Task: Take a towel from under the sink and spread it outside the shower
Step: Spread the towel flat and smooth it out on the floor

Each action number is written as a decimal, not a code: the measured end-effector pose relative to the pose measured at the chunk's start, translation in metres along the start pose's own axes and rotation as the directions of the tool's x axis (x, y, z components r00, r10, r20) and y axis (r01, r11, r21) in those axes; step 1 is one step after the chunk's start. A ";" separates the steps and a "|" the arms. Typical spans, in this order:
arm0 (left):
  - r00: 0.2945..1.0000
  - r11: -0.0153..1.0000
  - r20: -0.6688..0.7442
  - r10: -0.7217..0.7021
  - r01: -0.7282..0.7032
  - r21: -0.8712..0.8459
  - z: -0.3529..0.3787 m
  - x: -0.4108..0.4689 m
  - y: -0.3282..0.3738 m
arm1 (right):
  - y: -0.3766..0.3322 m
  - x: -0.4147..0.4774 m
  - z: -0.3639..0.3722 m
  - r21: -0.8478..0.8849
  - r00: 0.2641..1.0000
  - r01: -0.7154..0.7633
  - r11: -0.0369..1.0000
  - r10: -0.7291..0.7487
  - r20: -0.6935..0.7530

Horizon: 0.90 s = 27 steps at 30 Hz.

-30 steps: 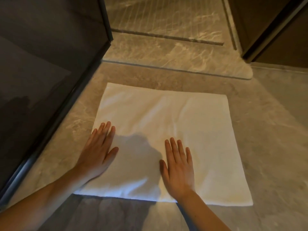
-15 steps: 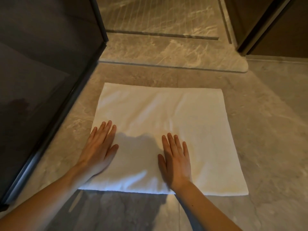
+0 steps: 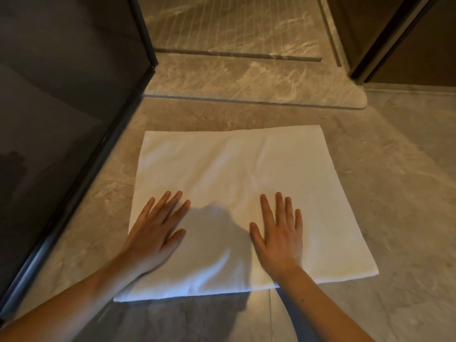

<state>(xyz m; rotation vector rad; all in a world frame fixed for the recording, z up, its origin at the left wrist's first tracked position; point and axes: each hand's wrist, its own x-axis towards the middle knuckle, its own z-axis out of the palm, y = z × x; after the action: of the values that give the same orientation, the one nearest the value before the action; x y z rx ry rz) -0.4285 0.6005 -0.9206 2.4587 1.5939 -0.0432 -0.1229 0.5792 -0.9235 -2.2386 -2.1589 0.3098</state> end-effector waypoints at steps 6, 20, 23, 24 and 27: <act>0.989 0.988 -0.042 -0.139 0.135 -0.076 0.021 -0.037 0.053 | 0.040 0.043 -0.019 -0.025 0.959 0.280 0.960 -0.278 0.064; 0.962 0.965 -0.083 0.259 -0.255 0.055 -0.034 0.034 0.030 | 0.017 0.052 -0.041 0.129 0.983 0.171 0.977 -0.160 -0.089; 0.932 0.930 -0.016 0.361 -0.358 0.084 -0.042 0.090 0.007 | -0.034 0.011 -0.027 0.254 0.972 -0.142 0.957 0.183 -0.146; 0.928 0.922 0.008 0.373 -0.371 0.111 -0.043 0.107 0.003 | -0.049 -0.001 -0.020 0.264 0.961 -0.207 0.942 0.246 -0.123; 0.926 0.911 0.065 0.371 -0.377 0.167 -0.040 0.143 -0.005 | -0.073 -0.023 0.002 0.246 0.944 -0.310 0.918 0.329 -0.038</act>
<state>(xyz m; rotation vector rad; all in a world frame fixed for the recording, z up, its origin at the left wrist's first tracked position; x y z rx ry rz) -0.3770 0.7389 -0.9024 2.8434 1.1211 -0.1692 -0.1962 0.5594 -0.9116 -2.4076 -1.6127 0.4504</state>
